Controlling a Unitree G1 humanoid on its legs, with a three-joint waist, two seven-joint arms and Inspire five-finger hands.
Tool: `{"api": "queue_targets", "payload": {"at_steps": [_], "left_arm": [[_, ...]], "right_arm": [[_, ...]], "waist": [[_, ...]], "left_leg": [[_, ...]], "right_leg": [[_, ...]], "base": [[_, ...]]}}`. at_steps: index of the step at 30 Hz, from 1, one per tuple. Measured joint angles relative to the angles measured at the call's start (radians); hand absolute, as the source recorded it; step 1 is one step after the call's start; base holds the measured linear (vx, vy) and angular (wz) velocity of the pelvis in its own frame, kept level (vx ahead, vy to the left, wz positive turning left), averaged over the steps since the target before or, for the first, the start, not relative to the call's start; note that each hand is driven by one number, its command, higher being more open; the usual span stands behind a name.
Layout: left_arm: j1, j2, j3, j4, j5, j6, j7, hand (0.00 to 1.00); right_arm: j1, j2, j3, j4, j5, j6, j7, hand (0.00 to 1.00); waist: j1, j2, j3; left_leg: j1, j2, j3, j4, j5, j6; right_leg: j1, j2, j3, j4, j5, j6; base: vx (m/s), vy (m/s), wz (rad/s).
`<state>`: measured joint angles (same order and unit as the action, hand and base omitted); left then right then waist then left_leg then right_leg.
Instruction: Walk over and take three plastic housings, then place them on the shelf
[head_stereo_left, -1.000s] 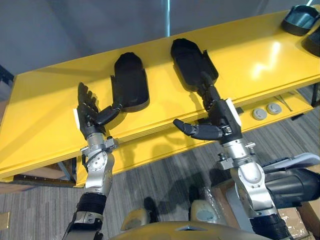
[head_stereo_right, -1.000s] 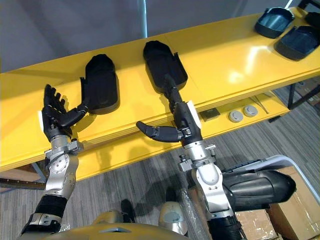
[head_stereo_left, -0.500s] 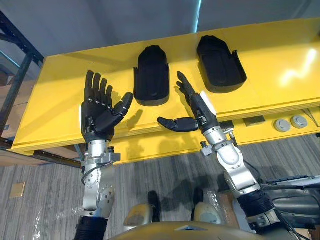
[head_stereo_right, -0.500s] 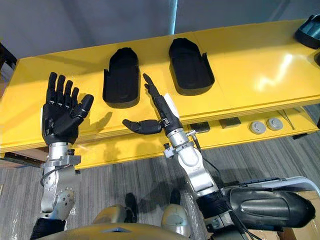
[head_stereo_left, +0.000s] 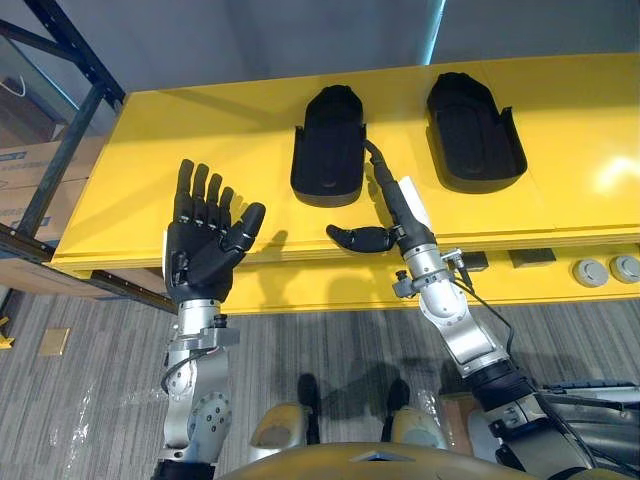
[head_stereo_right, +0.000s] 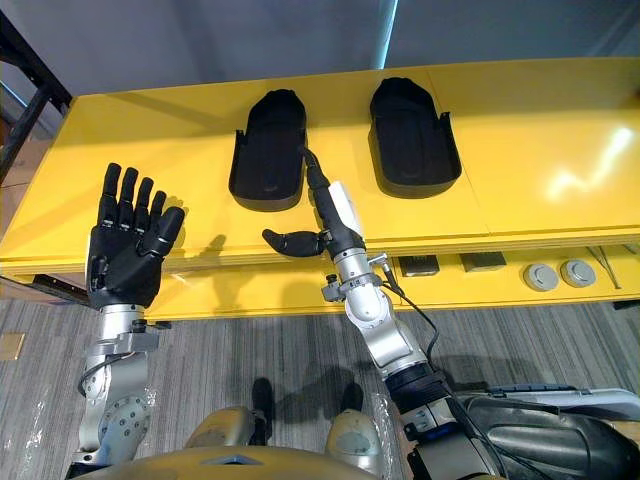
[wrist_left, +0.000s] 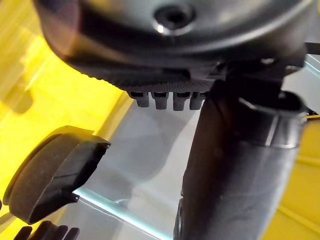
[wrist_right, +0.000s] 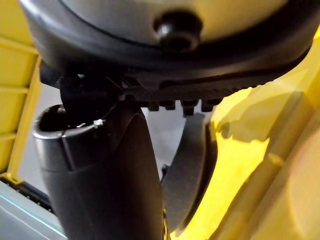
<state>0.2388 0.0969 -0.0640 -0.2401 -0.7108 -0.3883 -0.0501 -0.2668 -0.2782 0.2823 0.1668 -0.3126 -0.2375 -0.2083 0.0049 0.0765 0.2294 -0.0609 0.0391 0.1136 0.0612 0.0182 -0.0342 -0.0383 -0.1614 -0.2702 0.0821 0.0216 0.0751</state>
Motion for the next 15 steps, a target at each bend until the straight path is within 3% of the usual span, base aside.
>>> {"api": "queue_targets", "payload": {"at_steps": [15], "left_arm": [[0.017,-0.019,-0.011,0.002,-0.064,0.000,-0.007,1.00]], "right_arm": [[-0.110,0.009,-0.043,0.115,-0.108,0.117,-0.193,1.00]], "waist": [[0.020,0.015,0.008]], "left_leg": [[0.001,-0.003,-0.014,-0.050,0.043,-0.003]], "right_leg": [[-0.030,-0.011,-0.016,0.036,-0.009,-0.005]], "base": [[-0.02,-0.003,0.03]]}}
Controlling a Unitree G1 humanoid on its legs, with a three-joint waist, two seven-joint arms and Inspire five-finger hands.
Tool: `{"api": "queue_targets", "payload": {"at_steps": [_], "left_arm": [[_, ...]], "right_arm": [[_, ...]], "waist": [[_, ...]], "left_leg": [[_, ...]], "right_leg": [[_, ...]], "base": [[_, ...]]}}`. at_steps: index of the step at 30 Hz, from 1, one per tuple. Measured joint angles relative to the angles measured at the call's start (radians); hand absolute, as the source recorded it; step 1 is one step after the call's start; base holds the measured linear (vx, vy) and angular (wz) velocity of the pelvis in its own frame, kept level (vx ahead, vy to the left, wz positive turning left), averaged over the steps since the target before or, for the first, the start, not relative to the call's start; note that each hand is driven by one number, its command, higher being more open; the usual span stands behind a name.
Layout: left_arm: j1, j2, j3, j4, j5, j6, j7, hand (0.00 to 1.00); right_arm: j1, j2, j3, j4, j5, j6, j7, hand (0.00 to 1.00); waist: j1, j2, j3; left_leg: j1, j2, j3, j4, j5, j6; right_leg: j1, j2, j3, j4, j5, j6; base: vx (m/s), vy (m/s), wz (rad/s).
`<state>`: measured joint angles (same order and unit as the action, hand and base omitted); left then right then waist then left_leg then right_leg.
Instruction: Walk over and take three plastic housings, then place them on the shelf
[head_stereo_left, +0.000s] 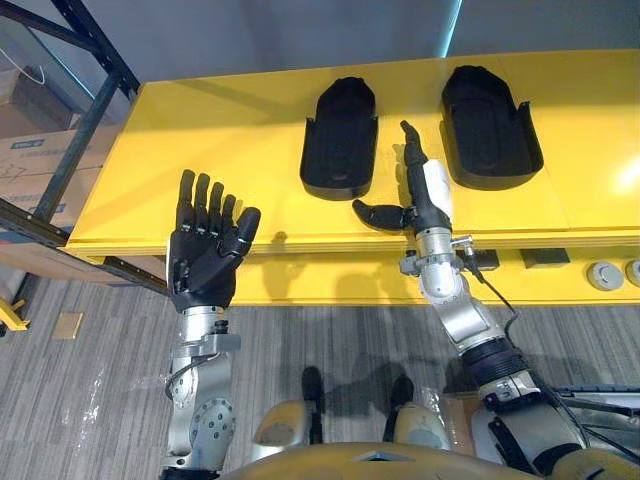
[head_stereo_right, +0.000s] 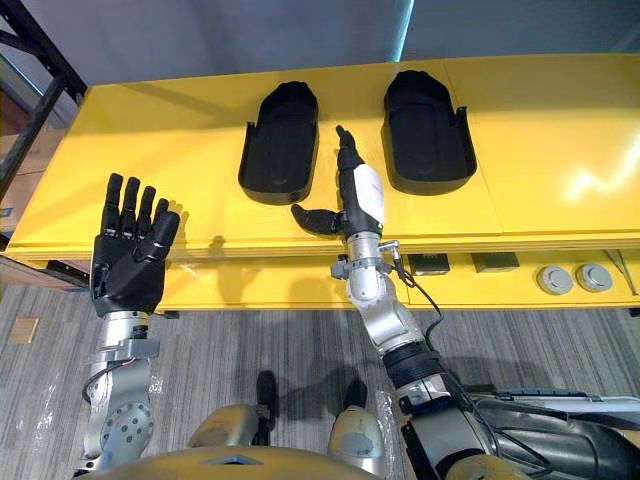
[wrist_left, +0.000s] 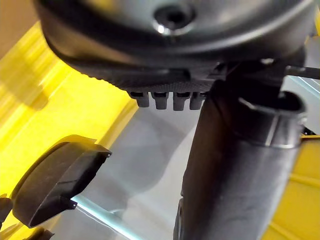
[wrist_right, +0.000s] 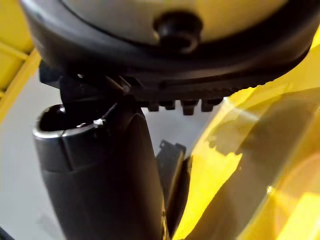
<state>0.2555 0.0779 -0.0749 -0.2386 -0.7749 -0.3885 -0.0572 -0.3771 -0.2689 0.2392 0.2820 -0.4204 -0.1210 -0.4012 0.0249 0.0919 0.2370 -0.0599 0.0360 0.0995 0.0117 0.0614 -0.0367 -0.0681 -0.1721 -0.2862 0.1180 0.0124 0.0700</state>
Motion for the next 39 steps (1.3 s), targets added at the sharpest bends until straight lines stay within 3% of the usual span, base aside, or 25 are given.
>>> {"api": "queue_targets", "payload": {"at_steps": [12,29,39], "left_arm": [[0.023,0.000,-0.008,0.001,-0.009,0.000,0.000,1.00],[0.016,0.000,-0.008,0.008,-0.009,0.000,0.001,1.00],[0.016,0.000,-0.008,0.022,-0.009,0.000,0.001,1.00]], "right_arm": [[-0.049,-0.001,-0.014,0.067,-0.004,0.009,-0.022,1.00],[-0.168,-0.016,-0.026,0.162,-0.002,0.006,-0.023,1.00],[-0.190,-0.025,-0.024,0.182,0.002,-0.015,-0.012,1.00]], "waist": [[0.001,0.008,0.004],[0.005,0.045,0.023],[0.005,0.048,0.024]], "left_leg": [[0.009,0.000,-0.012,-0.035,0.021,-0.009],[-0.004,0.002,-0.021,-0.070,0.061,-0.013],[-0.012,0.005,-0.019,-0.069,0.065,-0.016]], "right_leg": [[-0.003,0.000,-0.012,0.005,-0.004,-0.006],[-0.055,-0.006,-0.016,0.065,-0.018,-0.015],[-0.078,-0.008,-0.014,0.100,-0.035,-0.015]], "base": [[-0.01,-0.003,0.03],[-0.01,-0.002,0.01],[0.00,0.000,0.00]]}}
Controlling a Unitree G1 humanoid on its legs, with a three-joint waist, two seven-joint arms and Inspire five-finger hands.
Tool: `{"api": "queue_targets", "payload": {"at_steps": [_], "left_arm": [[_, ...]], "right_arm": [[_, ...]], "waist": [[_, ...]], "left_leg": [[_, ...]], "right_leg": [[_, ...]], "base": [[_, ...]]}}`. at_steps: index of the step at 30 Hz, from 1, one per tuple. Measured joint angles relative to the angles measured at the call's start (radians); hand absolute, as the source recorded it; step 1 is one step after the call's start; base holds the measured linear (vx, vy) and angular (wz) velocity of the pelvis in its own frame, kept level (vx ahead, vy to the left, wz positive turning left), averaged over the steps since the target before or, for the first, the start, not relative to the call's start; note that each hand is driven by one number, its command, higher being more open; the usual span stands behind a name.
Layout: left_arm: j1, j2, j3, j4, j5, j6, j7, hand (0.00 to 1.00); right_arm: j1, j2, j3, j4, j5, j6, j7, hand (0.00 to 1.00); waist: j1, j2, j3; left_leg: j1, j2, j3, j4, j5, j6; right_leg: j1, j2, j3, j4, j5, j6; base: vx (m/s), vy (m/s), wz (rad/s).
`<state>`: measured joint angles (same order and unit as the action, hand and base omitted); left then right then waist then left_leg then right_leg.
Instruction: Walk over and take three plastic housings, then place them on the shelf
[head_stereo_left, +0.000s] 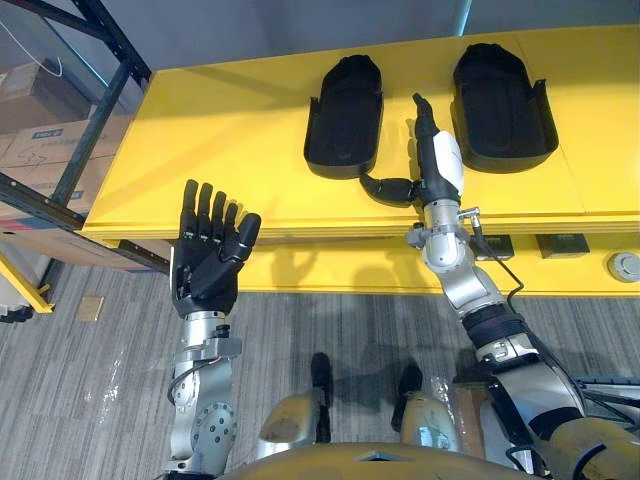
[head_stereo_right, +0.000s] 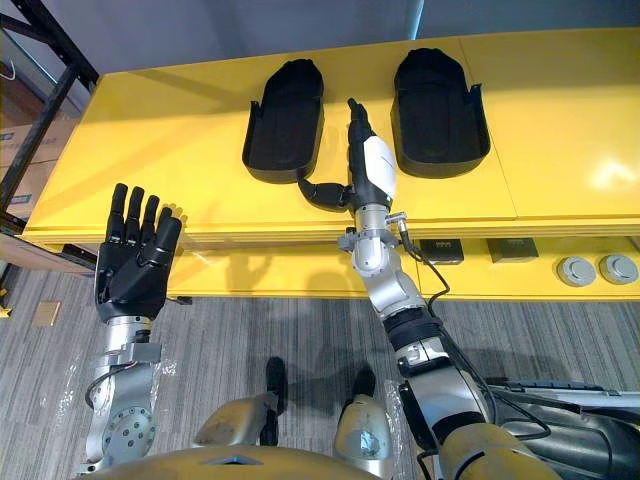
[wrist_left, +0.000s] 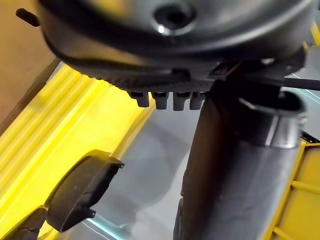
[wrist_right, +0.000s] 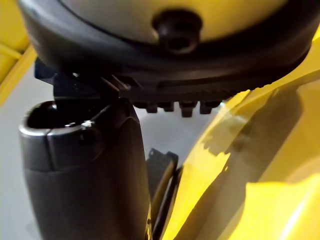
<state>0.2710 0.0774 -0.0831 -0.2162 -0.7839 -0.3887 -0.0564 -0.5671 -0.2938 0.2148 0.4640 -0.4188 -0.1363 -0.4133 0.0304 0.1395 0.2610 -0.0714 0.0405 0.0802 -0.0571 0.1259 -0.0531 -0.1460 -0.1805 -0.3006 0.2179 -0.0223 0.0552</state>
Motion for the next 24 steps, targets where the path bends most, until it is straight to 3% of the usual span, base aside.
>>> {"api": "queue_targets", "payload": {"at_steps": [4,7,13,14,18,21,24], "left_arm": [[0.000,-0.002,0.000,0.000,0.000,0.000,0.000,1.00],[0.001,-0.002,0.001,-0.001,0.001,-0.002,0.001,1.00],[0.003,-0.002,0.008,-0.020,0.003,-0.002,0.000,1.00],[0.001,-0.002,0.022,-0.025,0.005,-0.002,-0.009,1.00],[0.000,-0.002,0.053,-0.065,0.008,-0.002,-0.029,1.00],[-0.014,-0.001,0.051,-0.112,0.008,-0.002,-0.066,1.00],[-0.030,-0.001,0.004,-0.151,0.010,0.001,-0.095,1.00]], "right_arm": [[0.016,0.002,0.002,-0.055,0.003,-0.004,0.004,1.00],[0.125,0.022,-0.007,-0.231,0.005,-0.019,0.005,1.00],[0.385,0.054,0.003,-0.516,0.104,-0.181,0.120,1.00],[0.438,0.055,0.003,-0.543,0.178,-0.218,0.176,1.00],[0.562,0.070,-0.023,-0.605,0.300,-0.260,0.221,1.00],[0.629,0.148,-0.141,-0.633,0.367,-0.265,0.183,1.00],[0.694,0.218,-0.255,-0.665,0.394,-0.261,0.107,1.00]], "waist": [[-0.003,0.004,0.004],[-0.003,0.004,0.004],[-0.028,-0.002,0.003],[-0.035,-0.010,0.001],[-0.040,-0.046,-0.021],[-0.045,-0.077,-0.040],[-0.064,-0.091,-0.055]], "left_leg": [[-0.006,0.002,0.006,0.001,0.000,0.000],[-0.004,0.006,0.012,0.001,0.000,0.001],[0.024,0.013,0.056,0.000,-0.020,0.003],[0.043,0.018,0.068,0.000,-0.032,-0.001],[0.065,0.030,0.093,0.010,-0.060,-0.007],[0.095,0.038,0.122,0.028,-0.085,-0.009],[0.119,0.043,0.168,0.073,-0.135,-0.008]], "right_leg": [[-0.012,0.001,0.004,0.007,-0.002,-0.002],[-0.012,0.008,0.014,0.003,-0.002,-0.002],[0.012,0.023,0.049,-0.042,0.008,0.011],[0.034,0.031,0.057,-0.065,0.014,0.011],[0.064,0.048,0.074,-0.102,0.022,0.011],[0.096,0.060,0.105,-0.122,0.029,0.011],[0.122,0.064,0.151,-0.137,0.033,0.017]], "base": [[0.01,-0.006,-0.02],[0.04,-0.011,-0.06],[0.05,0.000,-0.21],[0.05,0.002,-0.29],[0.06,-0.007,-0.22],[0.08,-0.001,-0.25],[0.07,0.036,-0.45]]}}
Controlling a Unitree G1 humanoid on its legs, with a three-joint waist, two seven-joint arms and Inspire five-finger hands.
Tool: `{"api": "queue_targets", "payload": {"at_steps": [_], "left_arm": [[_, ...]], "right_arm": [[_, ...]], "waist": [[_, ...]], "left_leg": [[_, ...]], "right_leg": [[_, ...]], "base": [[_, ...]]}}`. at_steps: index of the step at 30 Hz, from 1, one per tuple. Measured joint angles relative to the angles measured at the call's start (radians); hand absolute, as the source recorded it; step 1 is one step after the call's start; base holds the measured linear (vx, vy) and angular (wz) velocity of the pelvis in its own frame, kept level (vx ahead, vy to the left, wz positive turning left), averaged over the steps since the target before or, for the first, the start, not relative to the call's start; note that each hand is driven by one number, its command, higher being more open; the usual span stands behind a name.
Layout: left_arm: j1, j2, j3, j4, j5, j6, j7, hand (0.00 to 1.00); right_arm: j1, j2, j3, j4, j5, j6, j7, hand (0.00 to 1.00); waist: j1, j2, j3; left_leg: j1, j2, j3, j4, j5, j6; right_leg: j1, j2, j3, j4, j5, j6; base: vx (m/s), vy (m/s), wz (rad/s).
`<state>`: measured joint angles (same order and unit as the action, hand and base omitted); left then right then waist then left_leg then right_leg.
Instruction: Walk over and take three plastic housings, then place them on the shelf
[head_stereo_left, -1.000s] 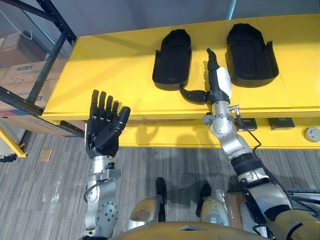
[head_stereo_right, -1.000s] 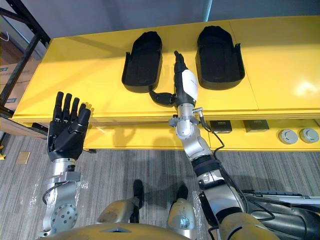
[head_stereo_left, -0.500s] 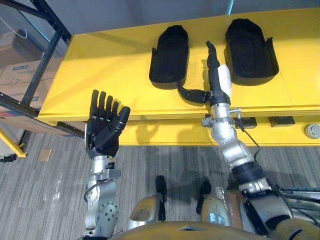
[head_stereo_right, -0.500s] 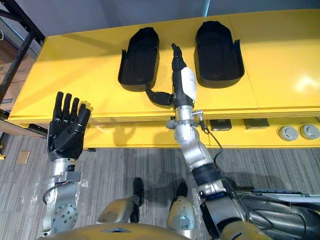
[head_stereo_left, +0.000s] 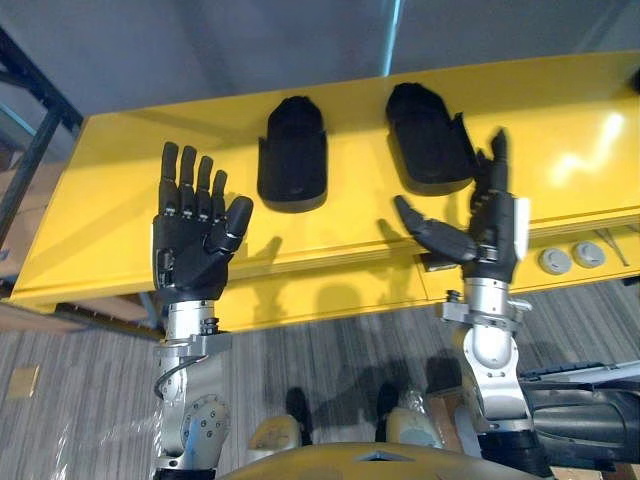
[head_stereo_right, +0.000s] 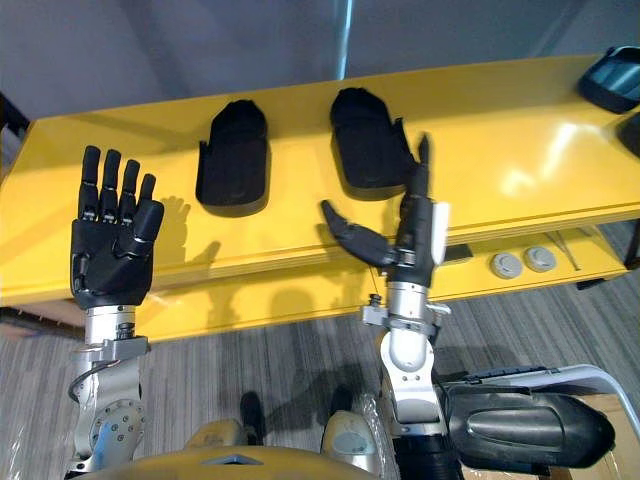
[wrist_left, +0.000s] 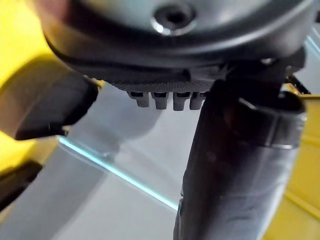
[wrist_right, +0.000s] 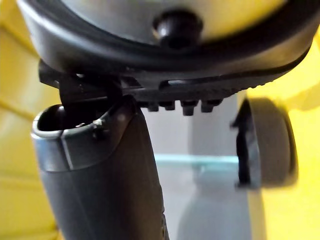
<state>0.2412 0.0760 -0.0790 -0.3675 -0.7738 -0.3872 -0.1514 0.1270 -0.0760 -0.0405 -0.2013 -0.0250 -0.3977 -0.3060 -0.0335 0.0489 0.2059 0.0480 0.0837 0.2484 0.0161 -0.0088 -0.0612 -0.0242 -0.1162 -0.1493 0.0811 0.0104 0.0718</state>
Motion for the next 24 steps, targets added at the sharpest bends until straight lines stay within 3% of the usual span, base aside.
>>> {"api": "queue_targets", "payload": {"at_steps": [4,8,14,16,19,21,24], "left_arm": [[-0.020,0.003,-0.086,-0.030,0.026,0.003,-0.031,1.00],[-0.093,0.022,-0.182,-0.022,0.079,0.002,0.000,1.00],[-0.248,0.040,-0.278,0.070,0.126,-0.001,0.097,1.00],[-0.286,0.035,-0.313,0.098,0.146,-0.001,0.141,1.00],[-0.305,0.009,-0.345,0.132,0.158,-0.001,0.191,1.00],[-0.321,0.005,-0.339,0.151,0.166,0.000,0.240,1.00],[-0.256,0.027,-0.221,0.117,0.236,0.000,0.342,1.00]], "right_arm": [[0.133,0.005,-0.145,-0.089,0.001,0.016,-0.037,1.00],[0.286,0.005,-0.288,-0.121,0.047,0.016,-0.048,1.00],[0.446,0.062,-0.349,-0.122,0.174,-0.001,-0.056,1.00],[0.481,0.099,-0.350,-0.121,0.202,-0.007,-0.059,1.00],[0.486,0.120,-0.350,-0.121,0.253,-0.042,-0.056,1.00],[0.458,0.119,-0.336,-0.121,0.260,-0.065,-0.045,1.00],[0.353,0.063,-0.231,-0.121,0.226,-0.070,0.003,1.00]], "waist": [[-0.045,0.000,-0.002],[-0.137,-0.004,-0.020],[-0.249,-0.006,-0.036],[-0.257,-0.002,-0.040],[-0.271,0.012,-0.048],[-0.264,0.016,-0.051],[-0.185,0.016,-0.047]], "left_leg": [[0.026,0.009,0.109,0.075,-0.077,0.004],[0.048,0.028,0.251,0.140,-0.160,0.002],[0.067,0.039,0.377,0.157,-0.195,-0.006],[0.064,0.045,0.394,0.157,-0.197,-0.010],[0.061,0.048,0.384,0.158,-0.192,-0.011],[0.040,0.039,0.297,0.189,-0.193,0.000],[-0.017,0.021,-0.002,0.313,-0.236,0.047]], "right_leg": [[0.000,0.013,0.112,-0.008,0.014,0.021],[-0.017,0.034,0.251,-0.031,0.038,0.040],[-0.047,0.060,0.367,-0.066,0.070,0.048],[-0.061,0.065,0.379,-0.066,0.073,0.048],[-0.065,0.069,0.374,-0.065,0.072,0.047],[-0.075,0.079,0.383,-0.058,0.073,0.044],[-0.106,0.110,0.493,-0.041,0.072,0.035]], "base": [[0.04,0.075,-0.89],[0.01,0.081,-0.99],[0.01,0.030,-0.69],[0.00,-0.029,-0.21],[0.02,-0.025,0.03],[0.01,-0.046,-0.12],[-0.06,-0.015,-0.95]]}}
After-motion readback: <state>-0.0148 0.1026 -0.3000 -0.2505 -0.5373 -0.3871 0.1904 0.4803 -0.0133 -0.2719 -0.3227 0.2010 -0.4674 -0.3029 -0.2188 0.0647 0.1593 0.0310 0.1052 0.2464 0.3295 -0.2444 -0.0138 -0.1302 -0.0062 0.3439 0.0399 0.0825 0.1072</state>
